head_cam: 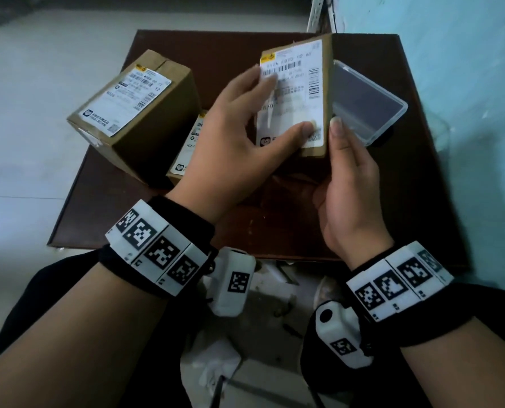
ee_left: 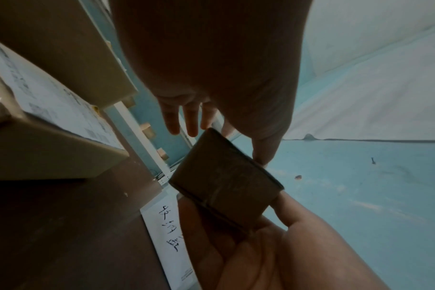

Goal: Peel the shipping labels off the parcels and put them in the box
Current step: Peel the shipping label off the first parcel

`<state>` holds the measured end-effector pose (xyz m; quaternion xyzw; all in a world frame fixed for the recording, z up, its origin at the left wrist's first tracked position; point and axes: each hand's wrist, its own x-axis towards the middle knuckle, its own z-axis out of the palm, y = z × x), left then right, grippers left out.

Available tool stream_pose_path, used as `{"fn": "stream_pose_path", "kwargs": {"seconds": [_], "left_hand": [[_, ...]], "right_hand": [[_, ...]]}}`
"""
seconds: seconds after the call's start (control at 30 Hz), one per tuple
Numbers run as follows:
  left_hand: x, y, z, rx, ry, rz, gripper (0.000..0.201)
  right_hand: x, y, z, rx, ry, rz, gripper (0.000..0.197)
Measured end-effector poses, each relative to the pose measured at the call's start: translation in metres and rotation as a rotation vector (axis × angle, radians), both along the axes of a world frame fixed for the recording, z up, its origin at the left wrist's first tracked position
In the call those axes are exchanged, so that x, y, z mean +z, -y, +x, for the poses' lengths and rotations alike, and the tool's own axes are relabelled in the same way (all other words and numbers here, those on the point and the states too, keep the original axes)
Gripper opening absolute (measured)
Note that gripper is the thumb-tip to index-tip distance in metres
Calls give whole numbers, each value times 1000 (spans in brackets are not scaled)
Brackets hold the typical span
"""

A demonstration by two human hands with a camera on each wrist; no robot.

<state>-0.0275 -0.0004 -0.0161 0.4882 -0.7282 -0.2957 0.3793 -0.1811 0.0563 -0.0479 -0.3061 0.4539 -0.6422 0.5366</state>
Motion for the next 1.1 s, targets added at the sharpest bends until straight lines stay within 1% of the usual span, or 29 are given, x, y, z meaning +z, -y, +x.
{"fn": "stream_pose_path", "kwargs": {"seconds": [0.1,0.2,0.33,0.5,0.7,0.8,0.9,1.0,1.1], "left_hand": [[1,-3,0,-23,28,29,74],[1,-2,0,-50,73,65,75],[2,0,4,-106,23,198,80],[1,3,8,-141,-11,239,82],[-2,5,10,-178,41,231,84],[-4,6,10,-182,65,199,80],[-6,7,10,-185,55,218,84],[-8,9,10,-177,58,222,87],[-10,10,10,-163,44,213,86]], "right_hand": [[-4,1,1,-38,-37,-2,47],[-6,4,2,-70,-75,-25,48],[-7,5,-1,-138,-157,-71,42],[-4,3,-1,-149,-169,-80,43],[-3,2,-1,-177,-186,-82,41],[-3,2,-1,-178,-189,-67,41],[-2,1,-2,-185,-216,-53,38],[-2,1,-2,-185,-250,-47,40],[-2,1,-2,-186,-250,-59,40]]}}
